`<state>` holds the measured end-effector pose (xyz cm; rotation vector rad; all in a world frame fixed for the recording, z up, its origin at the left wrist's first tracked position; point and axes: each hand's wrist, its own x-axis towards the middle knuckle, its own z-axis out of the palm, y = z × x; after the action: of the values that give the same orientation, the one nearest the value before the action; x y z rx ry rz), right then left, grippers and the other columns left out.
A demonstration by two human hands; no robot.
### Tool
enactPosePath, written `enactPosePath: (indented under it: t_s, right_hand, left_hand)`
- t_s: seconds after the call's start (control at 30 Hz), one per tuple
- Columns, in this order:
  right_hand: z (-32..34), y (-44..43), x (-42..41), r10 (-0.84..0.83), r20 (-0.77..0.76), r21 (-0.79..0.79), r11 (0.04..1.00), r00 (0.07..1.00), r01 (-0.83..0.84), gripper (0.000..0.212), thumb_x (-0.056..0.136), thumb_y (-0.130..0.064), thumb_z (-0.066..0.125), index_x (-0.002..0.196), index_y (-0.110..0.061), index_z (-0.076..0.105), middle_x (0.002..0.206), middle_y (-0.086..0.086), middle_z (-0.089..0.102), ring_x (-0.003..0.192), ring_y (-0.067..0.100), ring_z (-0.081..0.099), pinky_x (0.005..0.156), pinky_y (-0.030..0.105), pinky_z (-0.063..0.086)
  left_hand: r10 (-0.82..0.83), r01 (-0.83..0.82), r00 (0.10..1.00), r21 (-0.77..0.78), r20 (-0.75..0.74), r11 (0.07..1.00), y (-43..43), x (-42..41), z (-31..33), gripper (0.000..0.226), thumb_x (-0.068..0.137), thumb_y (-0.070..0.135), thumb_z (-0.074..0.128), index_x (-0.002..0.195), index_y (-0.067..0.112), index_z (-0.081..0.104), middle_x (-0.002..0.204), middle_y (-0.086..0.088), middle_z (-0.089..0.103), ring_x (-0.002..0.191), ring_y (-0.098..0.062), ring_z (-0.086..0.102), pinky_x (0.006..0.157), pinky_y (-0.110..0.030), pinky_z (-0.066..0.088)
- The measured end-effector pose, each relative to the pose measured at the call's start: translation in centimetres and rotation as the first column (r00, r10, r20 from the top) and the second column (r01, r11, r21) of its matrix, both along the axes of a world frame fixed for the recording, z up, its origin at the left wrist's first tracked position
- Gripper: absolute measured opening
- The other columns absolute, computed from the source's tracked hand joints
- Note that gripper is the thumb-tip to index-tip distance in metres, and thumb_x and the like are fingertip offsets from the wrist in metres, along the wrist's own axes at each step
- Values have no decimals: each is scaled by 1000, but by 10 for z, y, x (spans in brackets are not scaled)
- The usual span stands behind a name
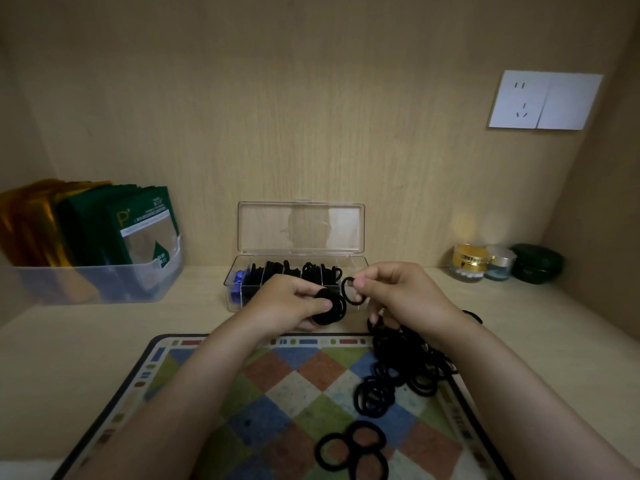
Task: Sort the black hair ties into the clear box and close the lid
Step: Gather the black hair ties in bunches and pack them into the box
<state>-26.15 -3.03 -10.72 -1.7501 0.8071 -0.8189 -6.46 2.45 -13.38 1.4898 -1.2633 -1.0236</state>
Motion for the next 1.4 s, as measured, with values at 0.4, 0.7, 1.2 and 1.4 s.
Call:
enactPosePath:
  t_s: [0.4,0.7,1.2,1.4]
  right_hand:
    - [-13,2,13,-183,-123,-101,980,975,171,12,83,-21,79,77,-11,75,67,8,73,40,10,53,44,19,41]
    - [-17,-4,13,-332,-149,-244,925,932,291,25,76,-27,84,73,-20,60,66,-6,61,51,4,51,53,17,43]
    - [-5,11,10,-10,72,189,982,997,-4,20,95,-17,64,110,-9,74,98,15,76,81,23,73,59,31,61]
    - [-5,6,9,-63,42,240,969,997,51,16,93,-14,66,100,-2,74,90,17,76,76,23,74,61,29,62]
  left_hand:
    - [-112,115,952,-6,-285,993,1,-14,-3,26,92,11,67,117,6,71,111,-11,75,103,-20,72,85,-32,60]
    - [-130,151,853,1,-506,989,1,-22,0,35,101,20,50,126,-3,61,122,-22,67,111,-32,68,92,-43,58]
    - [-65,1,957,-220,-283,976,5,-18,6,23,90,2,68,112,7,68,101,-11,76,85,-19,75,71,-23,60]
    - [-9,-19,995,-271,-100,962,3,-21,6,27,92,6,67,118,13,70,88,2,74,63,-6,69,60,-20,58]
